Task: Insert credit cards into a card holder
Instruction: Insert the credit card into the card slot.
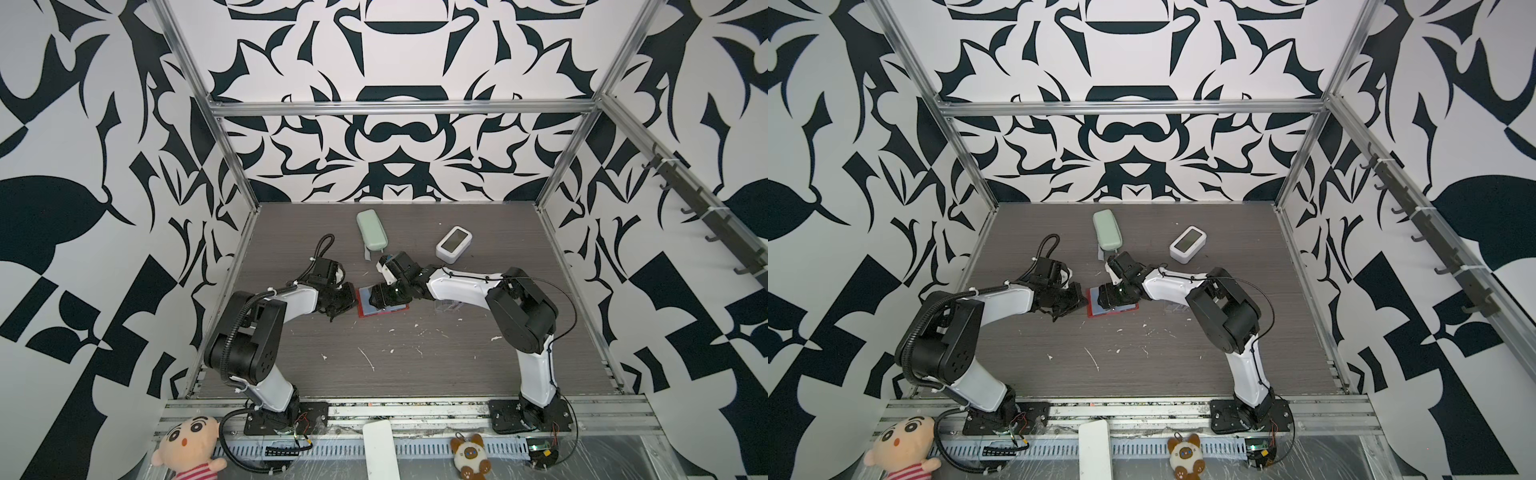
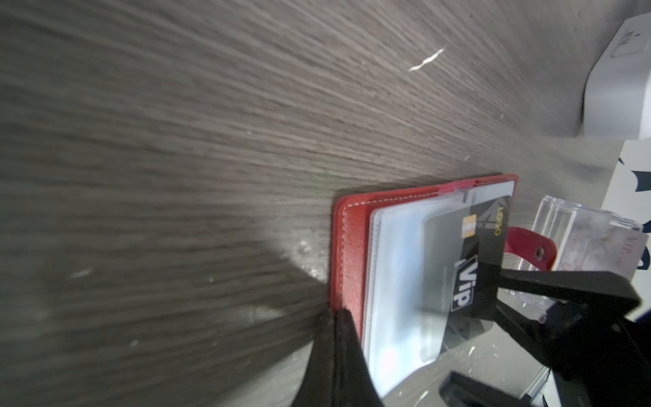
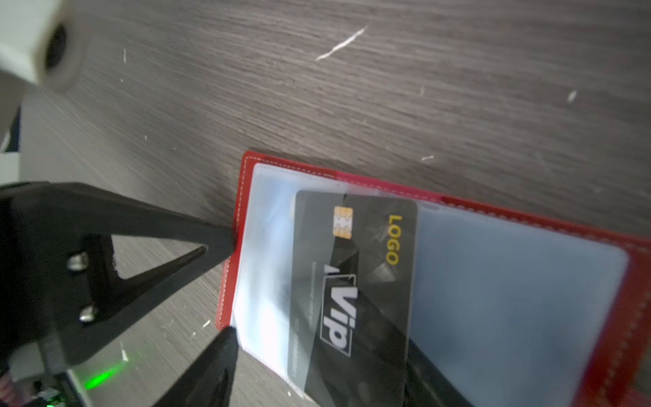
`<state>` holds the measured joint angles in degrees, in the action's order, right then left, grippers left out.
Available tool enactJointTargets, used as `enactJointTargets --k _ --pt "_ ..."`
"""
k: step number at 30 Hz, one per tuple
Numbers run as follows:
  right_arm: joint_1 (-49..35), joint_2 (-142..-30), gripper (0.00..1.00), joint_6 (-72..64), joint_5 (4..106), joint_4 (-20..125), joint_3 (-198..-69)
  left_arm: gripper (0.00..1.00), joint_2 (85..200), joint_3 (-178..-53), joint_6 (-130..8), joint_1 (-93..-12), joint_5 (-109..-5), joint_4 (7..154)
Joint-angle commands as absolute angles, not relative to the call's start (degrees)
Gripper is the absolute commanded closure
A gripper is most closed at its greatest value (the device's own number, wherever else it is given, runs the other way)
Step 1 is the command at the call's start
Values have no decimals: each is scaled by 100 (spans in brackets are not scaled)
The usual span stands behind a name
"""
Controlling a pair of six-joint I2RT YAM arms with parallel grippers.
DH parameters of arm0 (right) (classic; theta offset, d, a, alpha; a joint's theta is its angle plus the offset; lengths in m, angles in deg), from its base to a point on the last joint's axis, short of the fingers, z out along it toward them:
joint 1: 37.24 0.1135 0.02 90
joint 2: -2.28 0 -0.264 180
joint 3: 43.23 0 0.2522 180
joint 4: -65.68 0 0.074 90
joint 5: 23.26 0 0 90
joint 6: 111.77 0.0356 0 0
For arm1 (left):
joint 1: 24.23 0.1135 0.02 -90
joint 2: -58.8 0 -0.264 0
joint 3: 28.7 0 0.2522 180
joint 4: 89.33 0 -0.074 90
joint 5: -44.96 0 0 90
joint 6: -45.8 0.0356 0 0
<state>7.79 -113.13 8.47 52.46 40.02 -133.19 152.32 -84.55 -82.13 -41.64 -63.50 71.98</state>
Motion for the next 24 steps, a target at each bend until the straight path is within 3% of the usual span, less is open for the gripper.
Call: enactJointTargets --k 1,9,18,24 --pt "762 -11123 25 663 5859 3201 -13433 100 15452 -8297 -8199 -4166 -6203 6869" --pt "776 -11023 23 569 6183 2978 -13542 100 15502 -8314 -8186 -4169 -6205 6880" --pt "778 -10894 27 412 6328 2785 -13708 100 15472 -8303 -8182 -4169 -6218 6861" --pt "781 -10957 44 333 6489 2580 -13893 100 15471 -8309 -8178 -4166 -6235 6848"
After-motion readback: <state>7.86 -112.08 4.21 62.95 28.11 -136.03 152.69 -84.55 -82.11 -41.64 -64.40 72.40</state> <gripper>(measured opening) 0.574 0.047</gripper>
